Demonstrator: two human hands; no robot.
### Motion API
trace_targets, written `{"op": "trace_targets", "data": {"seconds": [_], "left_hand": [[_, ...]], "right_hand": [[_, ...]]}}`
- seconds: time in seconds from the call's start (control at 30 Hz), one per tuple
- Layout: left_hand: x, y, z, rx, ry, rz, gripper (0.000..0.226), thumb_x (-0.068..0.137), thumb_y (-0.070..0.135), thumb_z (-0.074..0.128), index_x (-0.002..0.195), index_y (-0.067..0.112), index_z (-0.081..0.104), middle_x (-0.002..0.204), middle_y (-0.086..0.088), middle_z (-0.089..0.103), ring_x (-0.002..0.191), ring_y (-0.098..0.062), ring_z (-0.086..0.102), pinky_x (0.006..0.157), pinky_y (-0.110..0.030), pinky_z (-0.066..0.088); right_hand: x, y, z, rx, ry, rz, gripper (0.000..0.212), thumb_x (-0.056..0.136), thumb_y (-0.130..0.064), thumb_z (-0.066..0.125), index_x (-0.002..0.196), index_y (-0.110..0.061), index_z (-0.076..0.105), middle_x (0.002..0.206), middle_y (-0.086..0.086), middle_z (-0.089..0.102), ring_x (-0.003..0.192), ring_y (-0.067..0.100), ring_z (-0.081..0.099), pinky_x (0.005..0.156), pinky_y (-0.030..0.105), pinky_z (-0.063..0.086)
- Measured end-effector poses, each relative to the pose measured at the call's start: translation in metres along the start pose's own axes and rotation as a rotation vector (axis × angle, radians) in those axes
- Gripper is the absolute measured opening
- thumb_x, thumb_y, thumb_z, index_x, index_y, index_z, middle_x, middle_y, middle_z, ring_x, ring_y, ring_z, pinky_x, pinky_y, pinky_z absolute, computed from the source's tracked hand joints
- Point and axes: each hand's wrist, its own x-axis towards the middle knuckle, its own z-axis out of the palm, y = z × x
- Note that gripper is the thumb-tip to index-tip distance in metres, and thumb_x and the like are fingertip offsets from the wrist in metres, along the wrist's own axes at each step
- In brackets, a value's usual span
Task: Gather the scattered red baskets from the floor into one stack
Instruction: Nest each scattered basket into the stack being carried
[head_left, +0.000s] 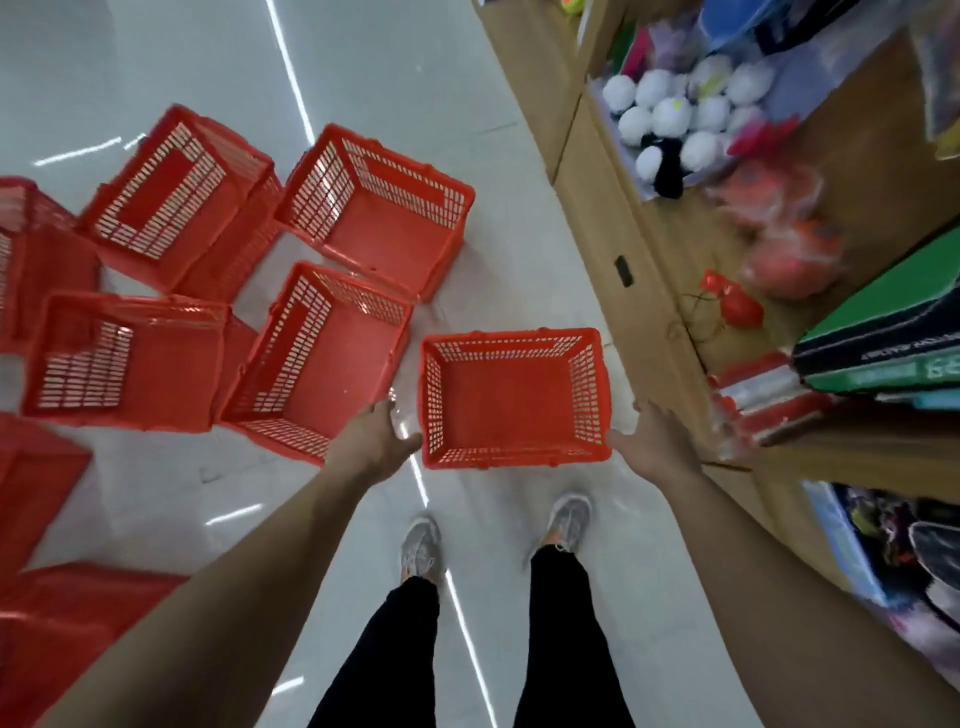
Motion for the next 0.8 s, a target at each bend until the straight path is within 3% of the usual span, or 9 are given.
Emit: {"op": "trace_targets", "data": {"seconds": [0.17,0.4,0.57,0.73,0.8], "left_hand": [[0.108,0.001,0.087,-0.113,0.037,-0.123,0.084,0.081,0.061,0.064,0.145,0.011,0.040,0.143,-0.017,0.049,0.124,-0.036,0.051,0.100,-0.050,0.045],[0.245,-0.027,0.213,-0.267,0.173,-0.286,0.085,0.082,0.050,0.069,0.147,0.009,0.033,0.145,-0.019,0.045,0.126,-0.038,0.050,0.102,-0.054,0.043],[0.284,-0.049,0.276,-0.355,0.209,-0.256,0.075,0.089,0.034,0.065,0.148,0.012,0.025,0.141,-0.020,0.050,0.124,-0.041,0.052,0.101,-0.055,0.043],[0.265,-0.063,0.279,-0.390,0.360,-0.125,0.058,0.094,0.026,0.055,0.146,0.020,0.031,0.134,-0.015,0.059,0.114,-0.039,0.060,0.095,-0.053,0.048],[0.239,-0.066,0.257,-0.405,0.375,-0.103,0.047,0.095,0.028,0.052,0.140,0.023,0.038,0.127,-0.010,0.064,0.108,-0.034,0.064,0.089,-0.049,0.052]], "right_hand": [[0.145,0.039,0.066,0.003,-0.024,-0.026,0.061,0.082,-0.046,0.068,0.130,-0.011,0.053,0.126,0.015,0.060,0.110,0.034,0.060,0.088,0.042,0.049],[0.298,0.101,0.179,0.009,0.042,-0.034,0.059,0.080,-0.036,0.071,0.130,-0.012,0.053,0.121,0.017,0.059,0.109,0.038,0.059,0.092,0.047,0.051],[0.334,0.136,0.233,0.247,0.068,-0.049,0.070,0.092,-0.022,0.064,0.152,-0.017,0.027,0.141,0.013,0.053,0.125,0.035,0.053,0.102,0.047,0.045],[0.321,0.135,0.234,0.262,0.289,-0.150,0.060,0.096,-0.015,0.056,0.151,-0.011,0.033,0.140,0.018,0.053,0.127,0.034,0.051,0.104,0.039,0.039],[0.295,0.125,0.215,0.264,0.357,-0.158,0.052,0.096,-0.011,0.055,0.146,-0.006,0.041,0.135,0.021,0.057,0.122,0.037,0.054,0.098,0.036,0.040]]}}
